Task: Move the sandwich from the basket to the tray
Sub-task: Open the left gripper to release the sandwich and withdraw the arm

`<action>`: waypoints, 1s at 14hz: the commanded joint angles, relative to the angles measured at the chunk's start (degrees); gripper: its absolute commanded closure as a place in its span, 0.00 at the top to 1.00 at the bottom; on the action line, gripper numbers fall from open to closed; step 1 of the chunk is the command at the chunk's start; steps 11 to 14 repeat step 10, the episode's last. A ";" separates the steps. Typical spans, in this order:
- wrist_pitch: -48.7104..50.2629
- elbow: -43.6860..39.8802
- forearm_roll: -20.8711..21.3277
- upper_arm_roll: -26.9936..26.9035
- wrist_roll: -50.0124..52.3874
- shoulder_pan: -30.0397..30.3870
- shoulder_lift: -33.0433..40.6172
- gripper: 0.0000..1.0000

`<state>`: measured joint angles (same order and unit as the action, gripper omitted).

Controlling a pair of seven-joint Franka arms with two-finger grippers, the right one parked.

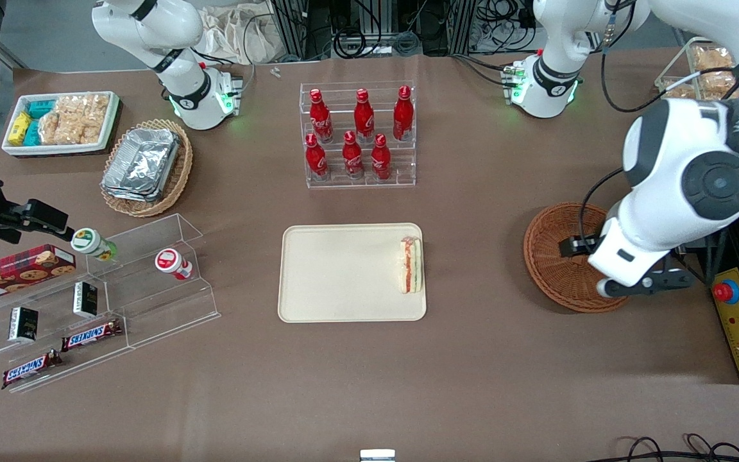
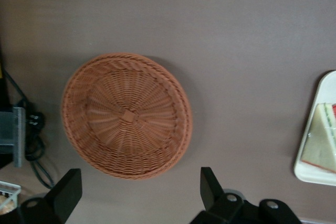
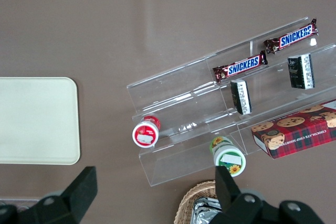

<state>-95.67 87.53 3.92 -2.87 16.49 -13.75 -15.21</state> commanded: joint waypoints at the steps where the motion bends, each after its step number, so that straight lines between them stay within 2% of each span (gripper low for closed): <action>1: -9.05 15.15 -1.63 -4.59 -5.49 -1.80 10.86 1.00; 2: -11.80 19.21 -3.29 -6.17 -8.12 -1.81 13.60 1.00; 4: -11.56 20.57 -3.57 -8.28 -14.00 -1.81 14.94 1.00; 8: -3.32 13.56 -3.13 -8.82 -17.89 -1.45 11.62 1.00; 10: -2.42 10.57 -3.04 -8.82 -20.70 -1.45 10.03 1.00; 14: -2.42 10.57 -3.04 -8.82 -20.70 -1.45 10.03 1.00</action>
